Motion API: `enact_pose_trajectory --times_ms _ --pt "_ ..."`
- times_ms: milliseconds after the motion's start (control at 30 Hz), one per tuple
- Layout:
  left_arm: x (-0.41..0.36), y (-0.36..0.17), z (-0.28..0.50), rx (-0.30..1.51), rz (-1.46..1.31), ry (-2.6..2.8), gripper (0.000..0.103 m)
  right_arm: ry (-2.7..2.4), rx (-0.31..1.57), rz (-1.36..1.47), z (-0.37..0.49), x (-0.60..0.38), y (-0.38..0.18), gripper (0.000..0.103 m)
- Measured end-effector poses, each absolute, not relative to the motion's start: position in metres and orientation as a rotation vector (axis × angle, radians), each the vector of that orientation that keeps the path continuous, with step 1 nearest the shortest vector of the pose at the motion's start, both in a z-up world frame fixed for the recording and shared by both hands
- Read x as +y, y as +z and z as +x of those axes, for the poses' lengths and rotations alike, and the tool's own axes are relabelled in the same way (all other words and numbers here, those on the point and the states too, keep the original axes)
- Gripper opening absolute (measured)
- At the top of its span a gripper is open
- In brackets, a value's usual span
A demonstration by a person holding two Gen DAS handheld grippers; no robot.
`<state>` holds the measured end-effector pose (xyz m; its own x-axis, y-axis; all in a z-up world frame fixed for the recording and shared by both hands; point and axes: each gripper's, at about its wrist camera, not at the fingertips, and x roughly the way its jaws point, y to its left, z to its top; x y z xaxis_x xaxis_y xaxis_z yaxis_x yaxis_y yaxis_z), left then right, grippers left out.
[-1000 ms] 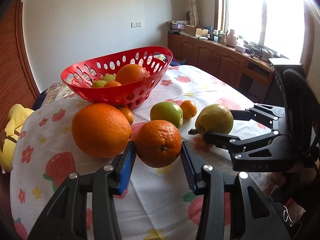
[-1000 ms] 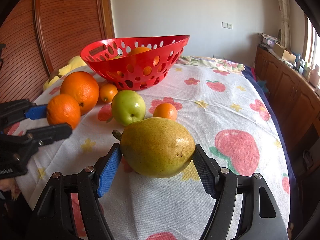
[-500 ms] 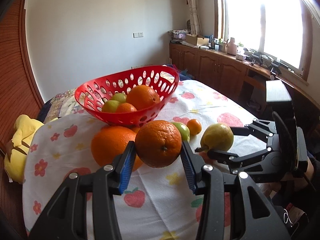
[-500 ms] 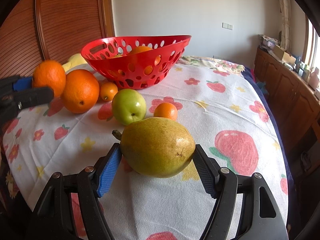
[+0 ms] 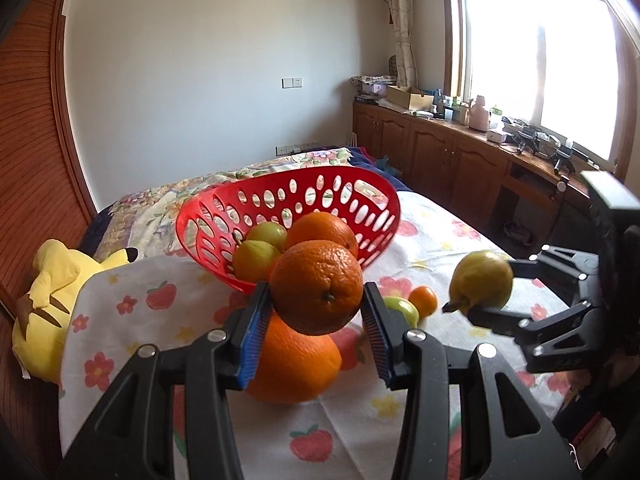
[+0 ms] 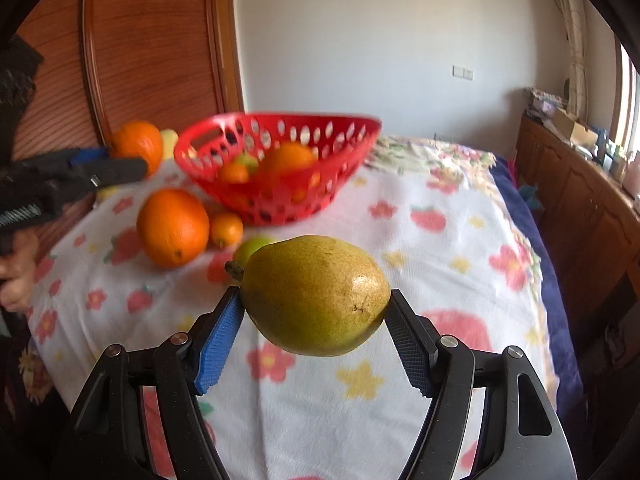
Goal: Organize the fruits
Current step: 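Carry the mandarin and pear over the red basket and open both tools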
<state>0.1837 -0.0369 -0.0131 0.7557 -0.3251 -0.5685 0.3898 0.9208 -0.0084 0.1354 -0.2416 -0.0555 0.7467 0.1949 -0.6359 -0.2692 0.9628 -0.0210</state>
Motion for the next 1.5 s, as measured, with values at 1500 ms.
enact_pose_trajectory --times_ms 1500 --pt "-0.017 -0.038 0.296 0.659 0.085 -0.357 0.045 0.334 0.764 -0.265 0.342 -0.176 -0.034 0.075"
